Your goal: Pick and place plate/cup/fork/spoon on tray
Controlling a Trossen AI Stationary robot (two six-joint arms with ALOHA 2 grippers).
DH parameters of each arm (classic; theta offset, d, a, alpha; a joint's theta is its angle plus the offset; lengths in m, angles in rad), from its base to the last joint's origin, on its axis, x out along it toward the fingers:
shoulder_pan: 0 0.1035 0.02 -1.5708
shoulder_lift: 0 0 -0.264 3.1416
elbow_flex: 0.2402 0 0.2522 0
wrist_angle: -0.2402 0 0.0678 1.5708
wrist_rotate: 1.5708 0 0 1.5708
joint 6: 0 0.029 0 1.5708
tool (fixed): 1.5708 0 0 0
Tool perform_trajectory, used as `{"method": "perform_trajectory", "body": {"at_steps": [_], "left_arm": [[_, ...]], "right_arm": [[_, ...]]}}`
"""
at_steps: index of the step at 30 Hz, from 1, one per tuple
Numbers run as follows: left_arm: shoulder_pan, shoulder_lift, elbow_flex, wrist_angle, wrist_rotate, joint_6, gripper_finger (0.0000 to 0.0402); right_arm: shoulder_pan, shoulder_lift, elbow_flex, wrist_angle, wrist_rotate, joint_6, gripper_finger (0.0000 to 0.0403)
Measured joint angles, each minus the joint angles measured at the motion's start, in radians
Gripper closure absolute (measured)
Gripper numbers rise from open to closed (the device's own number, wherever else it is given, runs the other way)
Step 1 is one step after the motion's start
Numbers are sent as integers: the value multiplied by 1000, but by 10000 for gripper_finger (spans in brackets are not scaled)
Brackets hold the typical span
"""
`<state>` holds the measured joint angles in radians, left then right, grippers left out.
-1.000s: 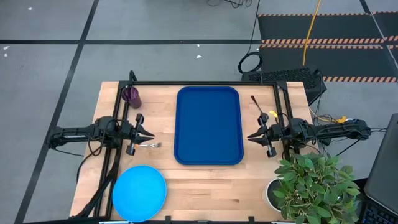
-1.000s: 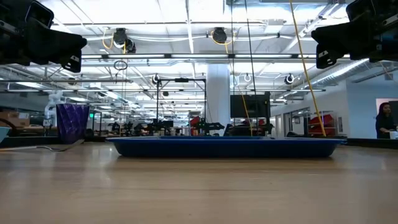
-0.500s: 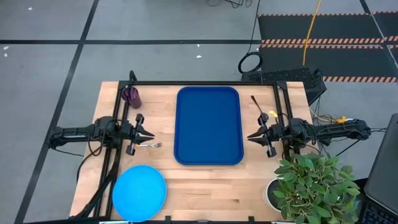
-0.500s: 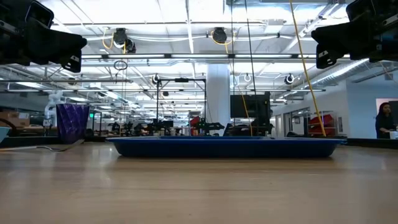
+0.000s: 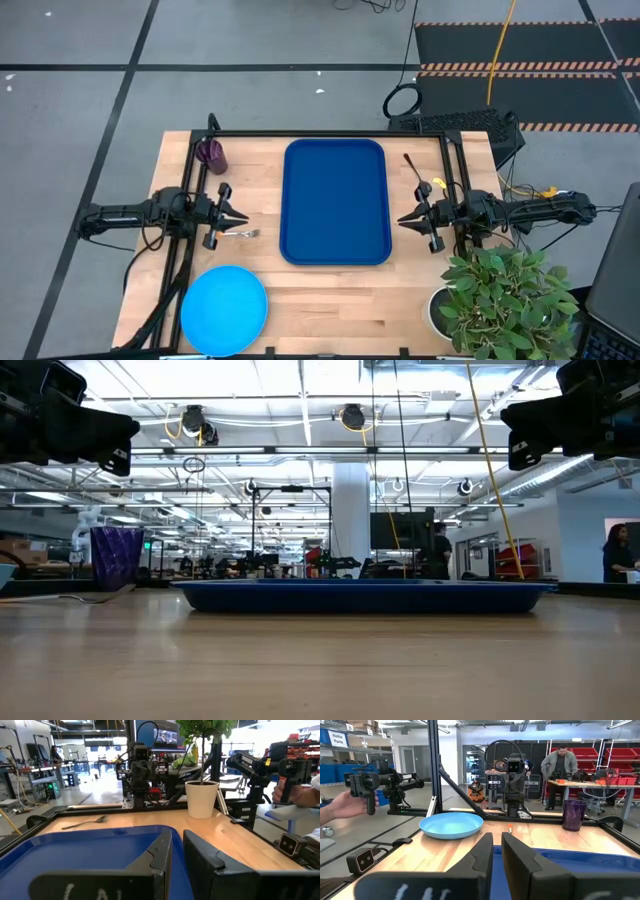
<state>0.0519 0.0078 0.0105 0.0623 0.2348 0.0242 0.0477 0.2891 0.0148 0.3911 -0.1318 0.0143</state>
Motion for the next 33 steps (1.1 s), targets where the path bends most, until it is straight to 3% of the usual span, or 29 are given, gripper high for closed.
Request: {"method": "perform_trajectory", "body": {"at_steps": [16,24,27,33], "left_arm": [[0,0,0,234,0,-78,350],[-1,0,0,346,0,-235,350],[-1,0,0,368,0,-230,350],[-1,0,0,385,-3,-166,350]], "right_arm": [[0,0,0,1,0,0,369],[0,1,0,29,5,-38,369],[0,3,0,123,62,-111,369],[0,4,0,158,106,-3,369]]}}
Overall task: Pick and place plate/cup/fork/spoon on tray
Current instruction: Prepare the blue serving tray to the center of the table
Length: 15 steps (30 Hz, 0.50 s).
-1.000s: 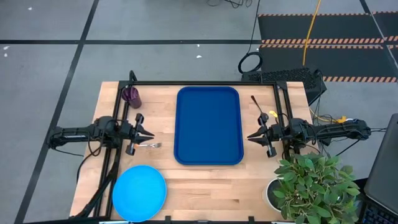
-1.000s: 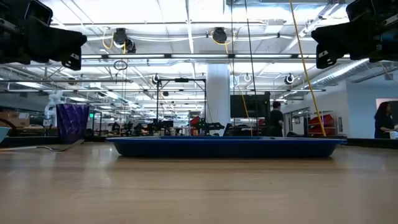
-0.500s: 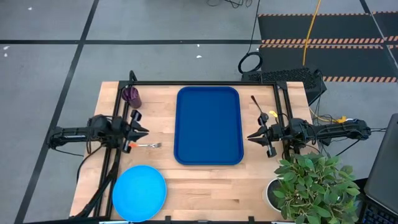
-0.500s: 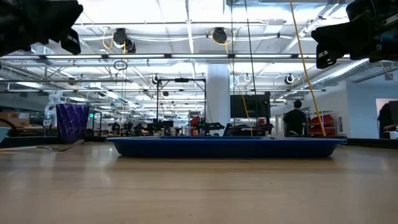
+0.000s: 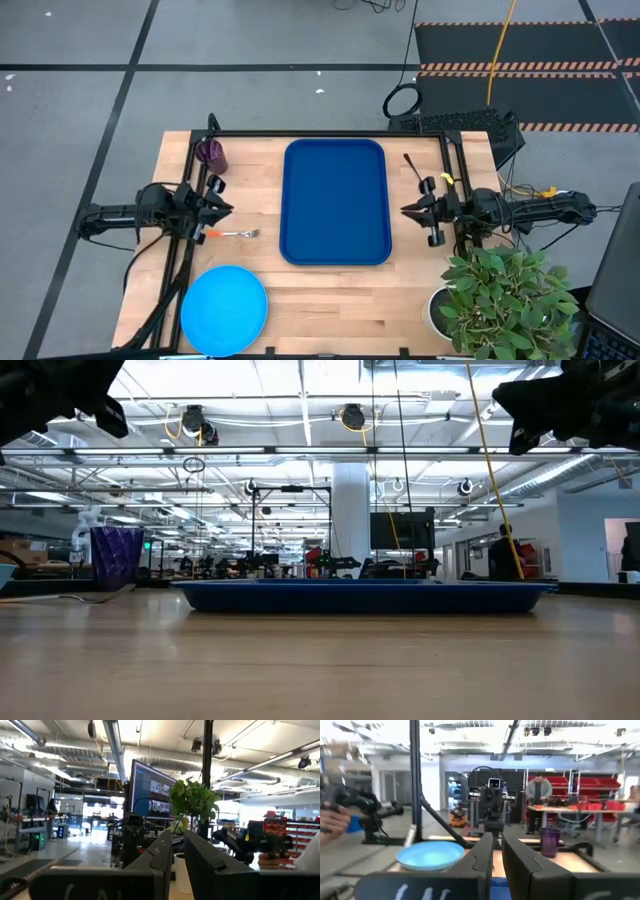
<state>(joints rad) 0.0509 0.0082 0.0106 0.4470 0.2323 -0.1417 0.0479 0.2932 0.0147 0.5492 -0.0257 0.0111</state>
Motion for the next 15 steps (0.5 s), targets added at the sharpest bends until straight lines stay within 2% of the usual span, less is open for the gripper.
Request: {"method": "perform_trajectory", "body": {"at_steps": [4,7,9,11,15], "left_arm": [[0,0,1,191,-92,7,350],[0,0,32,181,-106,-11,350],[0,1,89,66,-112,5,350],[0,16,163,-107,-174,42,350],[0,121,331,-445,-422,99,350]], "right_arm": [[0,0,0,40,2,30,369],[0,3,0,104,4,25,369],[0,6,0,121,17,8,369],[0,11,0,142,45,-4,369],[-1,33,0,143,113,-49,369]]}}
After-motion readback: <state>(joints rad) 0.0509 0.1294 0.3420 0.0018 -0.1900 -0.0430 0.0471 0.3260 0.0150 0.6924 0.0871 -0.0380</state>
